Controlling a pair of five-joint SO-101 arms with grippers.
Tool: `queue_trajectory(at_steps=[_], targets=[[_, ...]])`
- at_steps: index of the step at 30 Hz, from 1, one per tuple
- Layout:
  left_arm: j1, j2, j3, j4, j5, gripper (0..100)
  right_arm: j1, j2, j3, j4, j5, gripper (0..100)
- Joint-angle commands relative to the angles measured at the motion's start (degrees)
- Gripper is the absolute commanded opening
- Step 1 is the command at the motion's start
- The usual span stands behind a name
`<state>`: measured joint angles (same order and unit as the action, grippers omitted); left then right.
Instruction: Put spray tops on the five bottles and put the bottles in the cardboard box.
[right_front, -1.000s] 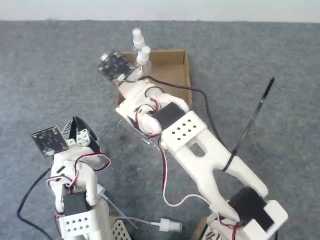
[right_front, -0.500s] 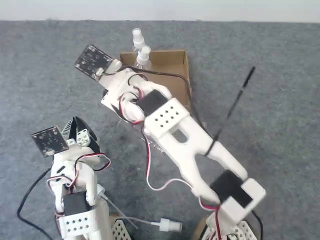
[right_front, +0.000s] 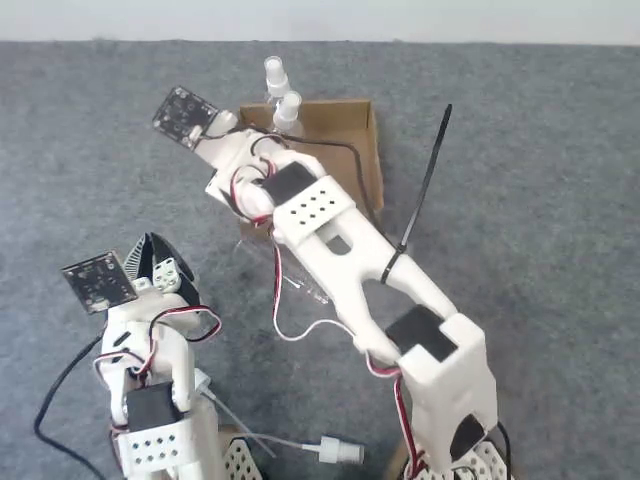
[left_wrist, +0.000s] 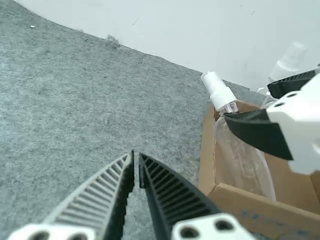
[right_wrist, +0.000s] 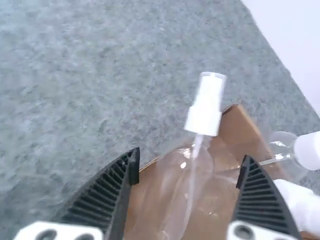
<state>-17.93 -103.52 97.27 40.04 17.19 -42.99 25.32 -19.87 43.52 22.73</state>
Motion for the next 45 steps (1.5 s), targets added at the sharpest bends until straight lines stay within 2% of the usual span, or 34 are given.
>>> queue_trajectory(at_steps=[1,7,17,28,36,41,45], targets=[[-0.4,-0.7,-0.7,-1.8,-0.4,1,1.4,-0.1,-5.5,-1.9,0.8,27.1],[-0.4,-0.7,-0.7,-1.8,-0.4,1,1.5,2.8,-6.9,-2.3,0.8,27.1],[-0.4,-0.7,-0.7,-1.7,-0.4,1,2.5,8.1,-6.9,-10.5,0.8,27.1],[-0.4,-0.7,-0.7,-1.6,-0.4,1,3.6,10.7,-6.9,-14.7,0.8,26.9],[-0.4,-0.7,-0.7,-1.6,-0.4,1,3.4,10.2,-6.9,-15.8,0.9,8.0],[-0.4,-0.7,-0.7,-1.6,-0.4,1,3.6,10.1,-6.9,-17.6,1.1,4.6],[-0.4,-0.7,-0.7,-1.6,-0.4,1,2.5,8.0,-6.9,-17.1,5.6,0.6]])
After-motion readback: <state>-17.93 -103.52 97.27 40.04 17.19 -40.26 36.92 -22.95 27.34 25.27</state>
